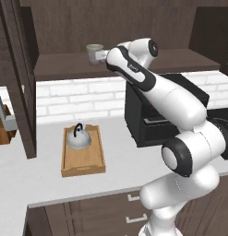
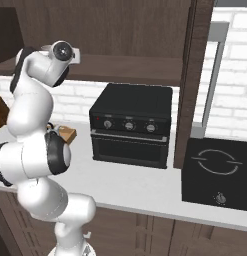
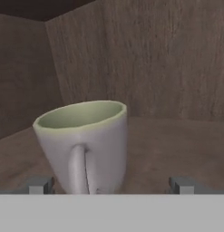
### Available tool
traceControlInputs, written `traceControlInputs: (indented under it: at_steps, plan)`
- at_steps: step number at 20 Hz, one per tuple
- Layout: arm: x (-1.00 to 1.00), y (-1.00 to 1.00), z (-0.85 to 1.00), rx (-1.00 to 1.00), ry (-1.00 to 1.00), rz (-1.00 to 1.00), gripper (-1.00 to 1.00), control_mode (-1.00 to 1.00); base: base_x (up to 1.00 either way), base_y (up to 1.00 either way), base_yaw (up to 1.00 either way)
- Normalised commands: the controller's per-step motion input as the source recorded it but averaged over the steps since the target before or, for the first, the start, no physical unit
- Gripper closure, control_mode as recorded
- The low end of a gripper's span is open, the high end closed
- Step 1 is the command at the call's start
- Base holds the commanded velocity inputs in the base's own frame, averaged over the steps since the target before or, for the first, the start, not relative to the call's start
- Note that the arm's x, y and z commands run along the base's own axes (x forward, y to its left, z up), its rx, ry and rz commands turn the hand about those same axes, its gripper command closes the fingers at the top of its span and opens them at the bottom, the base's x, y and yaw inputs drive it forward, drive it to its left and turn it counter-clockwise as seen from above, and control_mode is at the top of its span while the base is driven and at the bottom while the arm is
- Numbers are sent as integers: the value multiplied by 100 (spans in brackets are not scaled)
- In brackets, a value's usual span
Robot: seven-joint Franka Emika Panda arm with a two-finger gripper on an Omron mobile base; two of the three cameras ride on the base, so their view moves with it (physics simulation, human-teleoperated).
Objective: Pick the kettle from the counter and place it on the tray. Then pick the mug from the cabinet and place it on the tray. Then close the cabinet doors.
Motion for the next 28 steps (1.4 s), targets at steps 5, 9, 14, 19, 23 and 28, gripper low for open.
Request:
traceControlInputs:
  at_steps: [5,9,14,19,23,28]
  plan:
    - [6,25,1,0,0,0,-100,-100,0,0,0]
    - [6,44,3,0,0,0,-100,-100,0,0,0]
    - [2,6,0,0,0,0,100,-100,0,0,0]
    - [0,0,0,0,0,0,100,-100,0,0,0]
    - [0,0,0,0,0,0,100,-100,0,0,0]
    - [0,0,0,0,0,0,100,-100,0,0,0]
